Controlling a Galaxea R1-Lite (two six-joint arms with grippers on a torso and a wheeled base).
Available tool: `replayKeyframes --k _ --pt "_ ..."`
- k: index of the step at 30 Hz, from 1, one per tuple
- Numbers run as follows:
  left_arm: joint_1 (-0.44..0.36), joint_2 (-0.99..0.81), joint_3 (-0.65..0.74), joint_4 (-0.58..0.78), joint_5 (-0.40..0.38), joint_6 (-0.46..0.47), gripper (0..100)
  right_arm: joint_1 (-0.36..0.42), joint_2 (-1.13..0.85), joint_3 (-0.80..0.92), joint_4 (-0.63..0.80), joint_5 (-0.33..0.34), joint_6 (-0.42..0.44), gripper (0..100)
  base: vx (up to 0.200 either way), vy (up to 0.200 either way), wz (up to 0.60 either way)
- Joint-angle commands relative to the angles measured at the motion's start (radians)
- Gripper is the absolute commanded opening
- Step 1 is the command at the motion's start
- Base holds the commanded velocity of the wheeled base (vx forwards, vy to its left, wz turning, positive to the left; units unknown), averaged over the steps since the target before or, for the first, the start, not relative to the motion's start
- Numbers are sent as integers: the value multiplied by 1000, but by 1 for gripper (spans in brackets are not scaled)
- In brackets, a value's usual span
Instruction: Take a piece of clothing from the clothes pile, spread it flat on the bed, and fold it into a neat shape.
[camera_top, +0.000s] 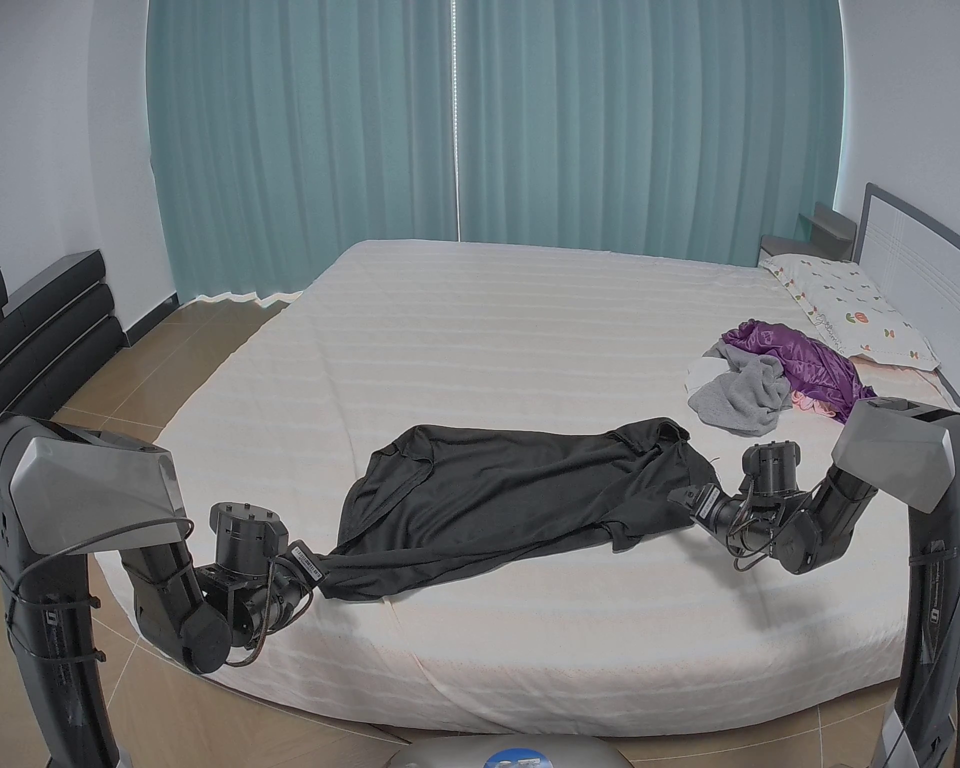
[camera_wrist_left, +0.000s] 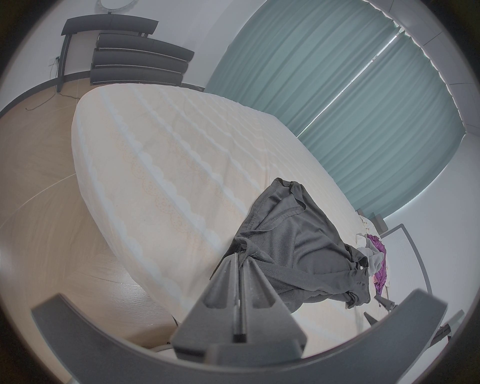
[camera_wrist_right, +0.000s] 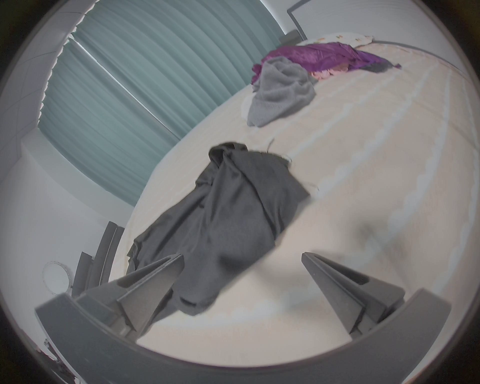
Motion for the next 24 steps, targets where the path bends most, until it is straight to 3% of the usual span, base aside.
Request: replayKeyframes --k 1,5,24 --pt "-1 2 1 0 1 -1 0 24 8 29 0 5 30 100 0 0 0" --pt "-1 2 1 0 1 -2 0 44 30 11 4 5 67 100 0 0 0" --pt "-2 8 1 0 1 -2 0 58 86 -143 22 -15 81 100 0 0 0"
